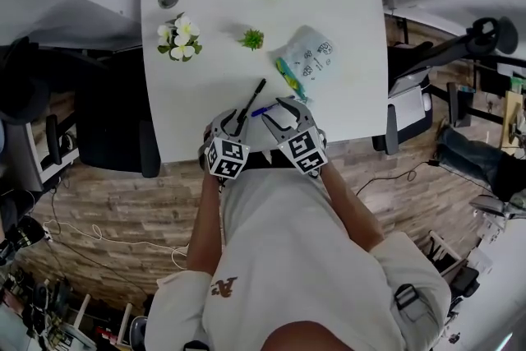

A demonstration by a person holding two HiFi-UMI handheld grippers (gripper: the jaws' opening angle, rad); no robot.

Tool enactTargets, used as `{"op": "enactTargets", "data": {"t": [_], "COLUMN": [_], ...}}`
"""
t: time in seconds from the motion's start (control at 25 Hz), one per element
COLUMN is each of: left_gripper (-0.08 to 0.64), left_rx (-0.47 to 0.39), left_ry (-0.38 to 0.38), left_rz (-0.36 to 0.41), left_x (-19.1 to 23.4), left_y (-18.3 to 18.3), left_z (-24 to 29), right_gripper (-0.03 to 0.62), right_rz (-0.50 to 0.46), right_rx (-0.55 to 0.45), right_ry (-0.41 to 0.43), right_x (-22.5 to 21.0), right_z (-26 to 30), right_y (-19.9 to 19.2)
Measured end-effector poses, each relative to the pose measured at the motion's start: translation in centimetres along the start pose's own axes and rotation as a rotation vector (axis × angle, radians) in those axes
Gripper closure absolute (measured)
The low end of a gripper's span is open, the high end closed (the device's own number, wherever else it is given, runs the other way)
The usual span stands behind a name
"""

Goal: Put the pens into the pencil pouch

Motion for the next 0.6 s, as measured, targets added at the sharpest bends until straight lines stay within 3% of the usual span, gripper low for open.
{"op": "enactTargets", "data": {"t": [0.24, 0.6], "left_gripper": [0.505, 0.508], "left_rx": [0.019, -0.004], "left_ry": [-0.019, -0.046], "left_rz": [0.028, 0.032], "left_x": [-0.3, 0.4], "left_y": [-0.6, 0.3], "left_z": [0.8, 0.3], "right_gripper": [0.380, 0.380], "right_rz": [0.017, 0.030], "right_rx": [0.007, 0.000], "right_ry": [-0.027, -0.062], "right_x": [0.0, 0.0], "right_z": [0.3, 0.3], "right_y": [0.0, 0.5]}}
Point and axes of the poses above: the fingertips, and each gripper's own axes: z forward along the fingers, x to its left, y out of its top, the point moved 2 cm from there along -z, backward along the fingers, and after that the axes turned 8 degrees about y, right-handed, at the moved point
